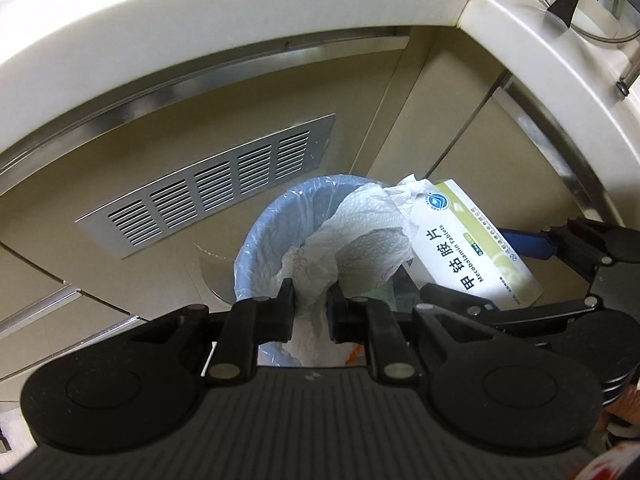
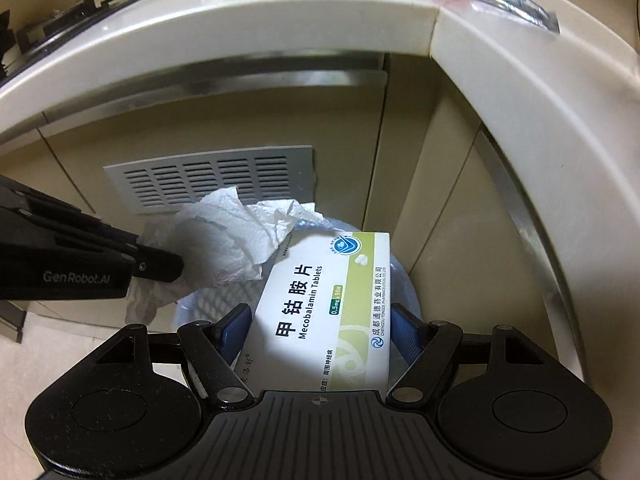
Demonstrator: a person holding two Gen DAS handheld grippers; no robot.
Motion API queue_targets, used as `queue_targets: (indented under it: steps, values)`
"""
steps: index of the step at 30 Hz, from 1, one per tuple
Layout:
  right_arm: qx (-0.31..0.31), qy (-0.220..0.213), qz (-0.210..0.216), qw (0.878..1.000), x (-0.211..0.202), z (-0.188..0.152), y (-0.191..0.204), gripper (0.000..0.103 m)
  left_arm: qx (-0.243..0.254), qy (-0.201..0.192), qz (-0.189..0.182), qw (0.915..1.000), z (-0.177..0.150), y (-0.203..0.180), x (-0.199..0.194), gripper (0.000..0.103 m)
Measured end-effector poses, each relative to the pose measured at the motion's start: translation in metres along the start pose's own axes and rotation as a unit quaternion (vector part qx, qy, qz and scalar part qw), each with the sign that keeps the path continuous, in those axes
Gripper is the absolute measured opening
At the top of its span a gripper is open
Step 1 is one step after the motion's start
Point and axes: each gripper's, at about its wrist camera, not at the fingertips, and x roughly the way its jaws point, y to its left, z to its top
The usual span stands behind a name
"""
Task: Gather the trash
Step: 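Carry box and tissue over the wastebasket and open both grippers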
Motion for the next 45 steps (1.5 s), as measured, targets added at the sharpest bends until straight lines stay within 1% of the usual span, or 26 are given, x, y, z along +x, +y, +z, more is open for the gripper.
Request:
queue_targets:
  steps: [9,18,21,22,23,25,26,37,45]
  values:
    - [-0.002,0.015,-0.002,1.0,0.018,-0.002,0.0,0.073,0.002,0.013,0.003,0.9999,0.008,0.001,0.022,0.014]
    - [-0.001,0.024,-0.007,1.0,0.027,0.0,-0.005,0.073,-0.005,0.021,0.0,0.9998,0.011,0.003,0.032,0.014]
    - [-0.001,0.026,-0.008,1.0,0.029,0.0,-0.006,0.073,-0.004,0.021,-0.003,0.9998,0.013,0.003,0.034,0.017]
    - [-0.001,0.026,-0.008,1.0,0.031,0.0,-0.006,0.073,-0.005,0.019,-0.002,0.9998,0.013,0.003,0.034,0.02]
    - [-0.002,0.026,-0.008,1.0,0.031,0.0,-0.007,0.073,-0.005,0.018,-0.002,0.9998,0.014,0.003,0.035,0.03]
    - [-0.001,0.027,-0.01,1.0,0.034,0.002,-0.006,0.073,-0.01,0.015,-0.004,0.9998,0.014,0.005,0.035,0.044]
    - [0.0,0.028,-0.01,1.0,0.035,0.001,-0.005,0.074,-0.012,0.014,-0.005,0.9998,0.015,0.006,0.035,0.045]
    - [0.0,0.024,-0.007,1.0,0.032,0.004,-0.005,0.074,-0.041,0.012,0.01,0.999,0.003,0.026,0.018,0.045]
    - [-0.004,0.013,0.003,1.0,0.032,0.008,0.001,0.074,-0.049,0.001,0.016,0.9987,-0.003,0.028,0.002,0.045]
